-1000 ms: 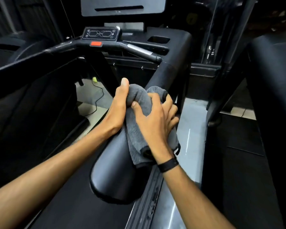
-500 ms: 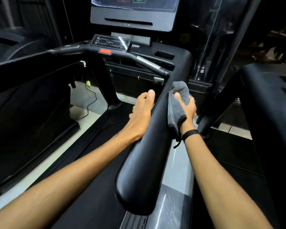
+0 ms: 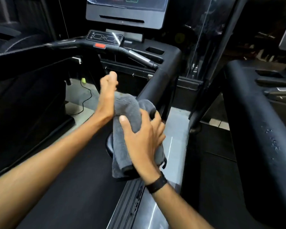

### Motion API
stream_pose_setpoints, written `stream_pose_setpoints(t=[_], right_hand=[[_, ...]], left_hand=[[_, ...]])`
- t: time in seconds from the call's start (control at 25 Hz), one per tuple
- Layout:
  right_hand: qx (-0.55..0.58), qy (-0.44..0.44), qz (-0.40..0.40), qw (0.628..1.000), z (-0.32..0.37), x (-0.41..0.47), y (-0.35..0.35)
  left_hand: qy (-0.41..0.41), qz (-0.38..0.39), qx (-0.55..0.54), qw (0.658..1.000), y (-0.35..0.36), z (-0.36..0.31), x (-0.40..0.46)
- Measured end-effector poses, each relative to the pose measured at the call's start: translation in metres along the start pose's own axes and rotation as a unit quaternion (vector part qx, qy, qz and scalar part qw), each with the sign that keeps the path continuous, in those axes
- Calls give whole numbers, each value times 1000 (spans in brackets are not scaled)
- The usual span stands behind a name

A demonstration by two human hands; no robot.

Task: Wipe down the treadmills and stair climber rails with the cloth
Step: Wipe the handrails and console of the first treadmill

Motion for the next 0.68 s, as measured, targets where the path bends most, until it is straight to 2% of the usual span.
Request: stream_pose_setpoints(t=[0.08, 0.2, 0.32, 0.52, 0.68], right_hand=[[-30, -23, 28, 999, 5, 25, 5], [-59, 46, 63, 995, 1, 96, 1], [-49, 80, 63, 994, 2, 110, 1], [-95, -46, 72, 992, 15, 25, -3], [-146, -47, 71, 986, 16, 44, 4]], left_hand=[[-6, -26, 25, 999, -26, 5, -11], [-31, -24, 58, 998, -49, 5, -27], [-21, -14, 69, 997, -57, 1, -36], [-32, 21, 27, 999, -44, 10, -35], [-40, 81, 2, 996, -27, 25, -20]])
Point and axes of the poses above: each hand's wrist, its own x-axis towards the middle knuckle, its own y-axis out of the palm, z = x × y, the point moved 2 cm from there along x, towards the middle knuckle, and after that the axes turned 7 degrees about x, right-handed, at the moved point
